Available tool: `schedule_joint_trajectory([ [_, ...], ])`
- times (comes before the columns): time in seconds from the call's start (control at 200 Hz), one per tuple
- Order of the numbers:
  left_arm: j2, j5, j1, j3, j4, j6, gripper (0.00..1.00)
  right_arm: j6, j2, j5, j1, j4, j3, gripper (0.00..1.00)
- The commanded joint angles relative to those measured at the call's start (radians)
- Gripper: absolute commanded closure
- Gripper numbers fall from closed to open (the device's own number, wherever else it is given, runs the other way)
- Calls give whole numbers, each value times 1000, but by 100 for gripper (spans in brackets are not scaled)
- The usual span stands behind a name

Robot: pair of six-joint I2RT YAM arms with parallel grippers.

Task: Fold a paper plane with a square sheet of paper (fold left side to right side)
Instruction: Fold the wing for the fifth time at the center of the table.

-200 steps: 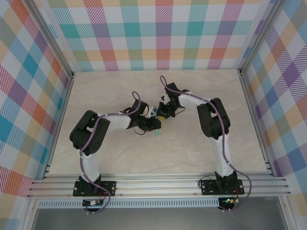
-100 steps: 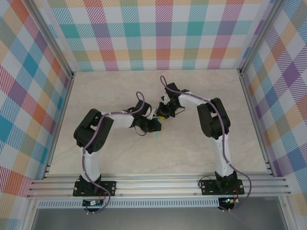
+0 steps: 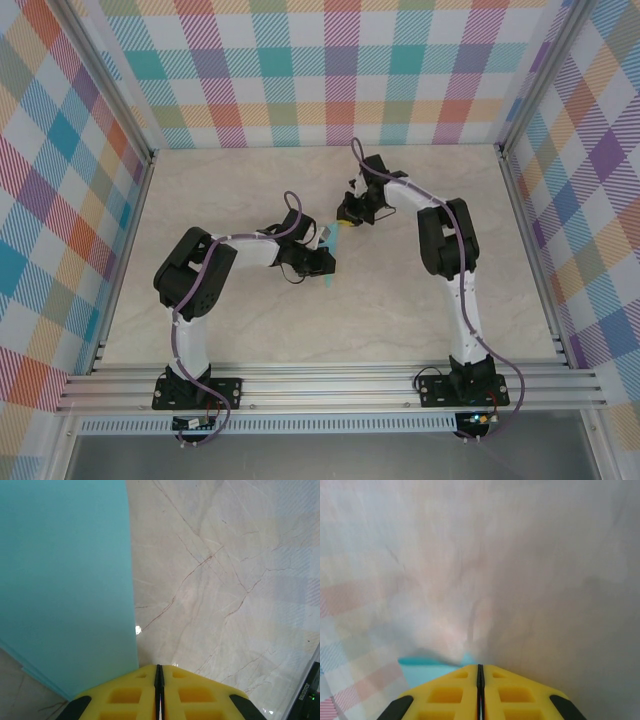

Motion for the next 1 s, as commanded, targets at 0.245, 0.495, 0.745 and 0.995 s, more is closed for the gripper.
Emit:
schedule_joint_trajectory([
  [0.245,30,-58,-22,-53,-117,18,91,-60,-57,-9,-26,-76,72,92],
  [0.495,30,-64,-22,-51,-112,16,93,41,-317,-187,-4,156,-360,94],
  [0.745,27,-70,-22,-50,-113,16,95,87,-320,-215,53,245,-494,95],
  [0.995,22,-73,-23,-52,-115,15,96,92,-231,-212,91,226,-441,94],
])
